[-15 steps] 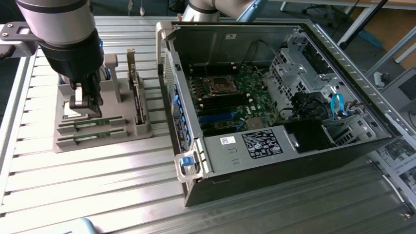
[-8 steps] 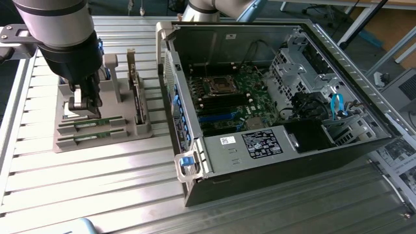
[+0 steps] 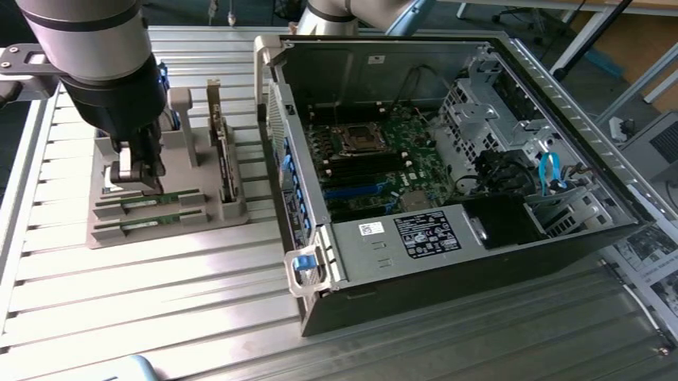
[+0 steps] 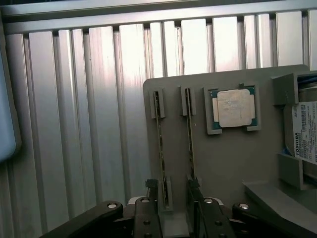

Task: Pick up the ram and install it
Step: 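Pick up the ram and move it above insertion slot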

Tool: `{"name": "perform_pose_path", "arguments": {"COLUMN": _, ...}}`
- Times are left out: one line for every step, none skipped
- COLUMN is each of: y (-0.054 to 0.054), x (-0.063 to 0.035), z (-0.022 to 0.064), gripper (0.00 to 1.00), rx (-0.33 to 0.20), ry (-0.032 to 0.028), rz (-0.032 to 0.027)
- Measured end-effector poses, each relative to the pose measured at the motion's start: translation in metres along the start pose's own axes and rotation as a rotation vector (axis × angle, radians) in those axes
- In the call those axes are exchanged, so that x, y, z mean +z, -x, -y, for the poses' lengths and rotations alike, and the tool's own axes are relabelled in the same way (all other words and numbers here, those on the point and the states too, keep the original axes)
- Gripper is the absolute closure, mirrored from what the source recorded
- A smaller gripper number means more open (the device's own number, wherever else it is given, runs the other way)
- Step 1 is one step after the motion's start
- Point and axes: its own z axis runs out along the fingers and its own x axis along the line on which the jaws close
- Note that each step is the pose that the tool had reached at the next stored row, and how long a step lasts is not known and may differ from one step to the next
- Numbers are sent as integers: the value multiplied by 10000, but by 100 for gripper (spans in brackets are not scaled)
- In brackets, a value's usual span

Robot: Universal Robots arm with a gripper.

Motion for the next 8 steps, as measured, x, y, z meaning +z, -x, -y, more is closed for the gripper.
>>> {"name": "perform_pose_path", "arguments": {"y": -2, "x": 5, "z": -1, "gripper": 64, "rx": -1, "ry": 0, "rz": 0}}
{"name": "perform_pose_path", "arguments": {"y": -4, "x": 9, "z": -2, "gripper": 64, "rx": -2, "ry": 0, "rz": 0}}
{"name": "perform_pose_path", "arguments": {"y": -5, "x": 15, "z": -3, "gripper": 64, "rx": -2, "ry": -1, "rz": 1}}
{"name": "perform_pose_path", "arguments": {"y": -7, "x": 20, "z": -4, "gripper": 64, "rx": -3, "ry": -1, "rz": 1}}
{"name": "perform_pose_path", "arguments": {"y": -10, "x": 25, "z": -6, "gripper": 64, "rx": -4, "ry": -1, "rz": 1}}
{"name": "perform_pose_path", "arguments": {"y": -12, "x": 30, "z": -7, "gripper": 64, "rx": -4, "ry": 0, "rz": 0}}
{"name": "perform_pose_path", "arguments": {"y": -14, "x": 35, "z": -9, "gripper": 64, "rx": -5, "ry": 0, "rz": 0}}
{"name": "perform_pose_path", "arguments": {"y": -16, "x": 40, "z": -10, "gripper": 64, "rx": -5, "ry": -1, "rz": 1}}
